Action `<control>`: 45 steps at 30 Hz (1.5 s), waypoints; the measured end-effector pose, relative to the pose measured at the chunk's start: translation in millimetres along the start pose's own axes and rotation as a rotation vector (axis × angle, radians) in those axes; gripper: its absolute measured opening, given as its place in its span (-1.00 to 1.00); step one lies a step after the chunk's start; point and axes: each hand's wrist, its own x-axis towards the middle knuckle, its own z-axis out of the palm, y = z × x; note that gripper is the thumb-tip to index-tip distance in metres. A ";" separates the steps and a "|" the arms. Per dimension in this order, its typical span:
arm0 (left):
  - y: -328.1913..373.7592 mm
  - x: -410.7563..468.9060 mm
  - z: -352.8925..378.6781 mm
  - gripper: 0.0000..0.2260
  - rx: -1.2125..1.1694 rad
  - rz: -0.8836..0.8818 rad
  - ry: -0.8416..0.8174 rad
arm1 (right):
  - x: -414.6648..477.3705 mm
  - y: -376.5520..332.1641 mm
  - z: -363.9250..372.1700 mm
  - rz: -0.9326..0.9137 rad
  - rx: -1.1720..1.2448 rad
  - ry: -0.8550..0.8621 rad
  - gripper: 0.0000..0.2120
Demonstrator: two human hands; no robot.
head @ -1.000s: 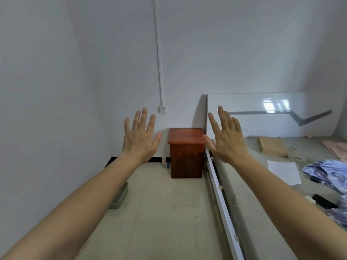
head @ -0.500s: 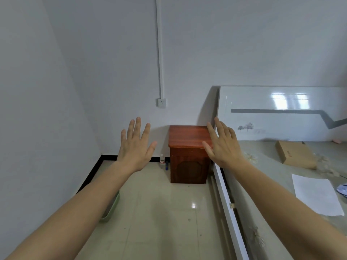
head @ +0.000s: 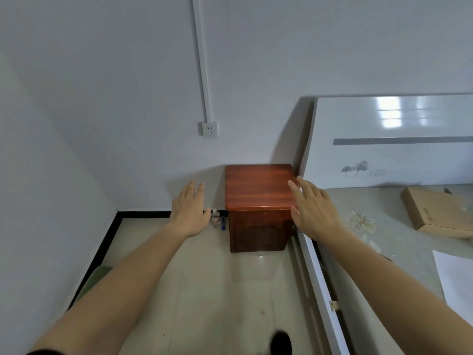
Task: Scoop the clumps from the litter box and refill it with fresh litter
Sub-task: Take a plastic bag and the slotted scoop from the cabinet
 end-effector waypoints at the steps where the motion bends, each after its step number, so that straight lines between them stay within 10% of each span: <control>1: 0.8 17.0 14.7 -0.33 -0.005 -0.018 -0.022 | 16.4 6.0 16.7 -0.007 -0.003 -0.026 -0.38; 14: -9.9 196.4 182.3 -0.30 -0.107 -0.153 -0.365 | 191.2 15.7 233.0 -0.140 0.150 -0.354 -0.41; 25: -96.5 265.0 481.5 -0.42 -0.403 -0.238 -0.514 | 180.4 -79.4 528.5 -0.131 0.242 -0.488 -0.45; 45: -80.9 334.2 579.9 -0.41 -1.002 -0.363 -0.533 | 219.4 -113.7 647.3 -0.531 -0.251 -0.094 -0.35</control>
